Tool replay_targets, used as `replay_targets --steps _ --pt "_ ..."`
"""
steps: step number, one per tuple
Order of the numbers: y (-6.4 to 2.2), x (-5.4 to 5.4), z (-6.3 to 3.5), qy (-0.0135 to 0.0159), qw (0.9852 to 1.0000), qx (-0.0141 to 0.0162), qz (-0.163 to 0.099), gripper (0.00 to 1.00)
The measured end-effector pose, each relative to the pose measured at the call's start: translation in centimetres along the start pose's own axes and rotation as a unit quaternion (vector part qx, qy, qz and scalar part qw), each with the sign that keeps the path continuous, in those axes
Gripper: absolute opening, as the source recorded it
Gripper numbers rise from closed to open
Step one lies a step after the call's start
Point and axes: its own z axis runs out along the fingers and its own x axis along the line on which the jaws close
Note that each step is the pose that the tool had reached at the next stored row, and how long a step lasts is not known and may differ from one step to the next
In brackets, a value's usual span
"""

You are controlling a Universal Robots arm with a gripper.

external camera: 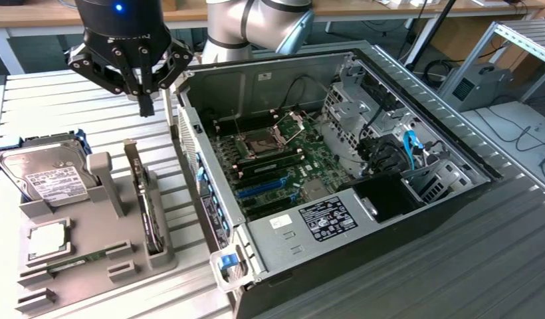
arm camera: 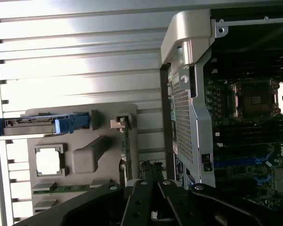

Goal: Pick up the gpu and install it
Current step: 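Reach for the gpu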

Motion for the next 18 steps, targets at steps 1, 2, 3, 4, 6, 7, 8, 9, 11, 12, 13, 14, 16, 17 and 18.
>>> replay_targets --steps 1,2,3,4,6,7,8,9,11,12,13,14,16,17,18 --pt "0.0 0.0 0.0 0.0 1.0 0.0 0.0 0.11" --pt "0.0 0.0 0.0 0.0 1.0 0.0 0.0 0.11" --pt "0.0 0.0 0.0 0.0 1.0 0.0 0.0 0.11" --pt "0.0 0.0 0.0 0.0 1.0 0.0 0.0 0.11" --pt "-0.01 0.0 0.0 0.0 1.0 0.0 0.0 0.11" --pt "-0.05 0.0 0.0 0.0 1.0 0.0 0.0 0.11" --pt "-0.09 0.0 0.0 0.0 1.0 0.0 0.0 0.11" --pt "-0.14 0.0 0.0 0.0 1.0 0.0 0.0 0.11" --pt "-0.46 0.0 -0.01 0.0 1.0 -0.0001 0.0 0.11" --pt "-0.61 0.0 -0.02 0.0 1.0 0.0 0.0 0.11" --pt "-0.75 0.0 -0.03 0.0 1.0 0.0 0.0 0.11" --pt "-0.84 0.0 -0.04 0.0 1.0 0.0 0.0 0.11" --pt "-1.01 0.0 -0.04 0.0 1.0 0.0 0.0 0.11" --pt "-1.08 0.0 -0.05 0.0 1.0 0.0 0.0 0.11" --pt "-1.16 0.0 -0.05 0.0 1.0 0.0 0.0 0.11"
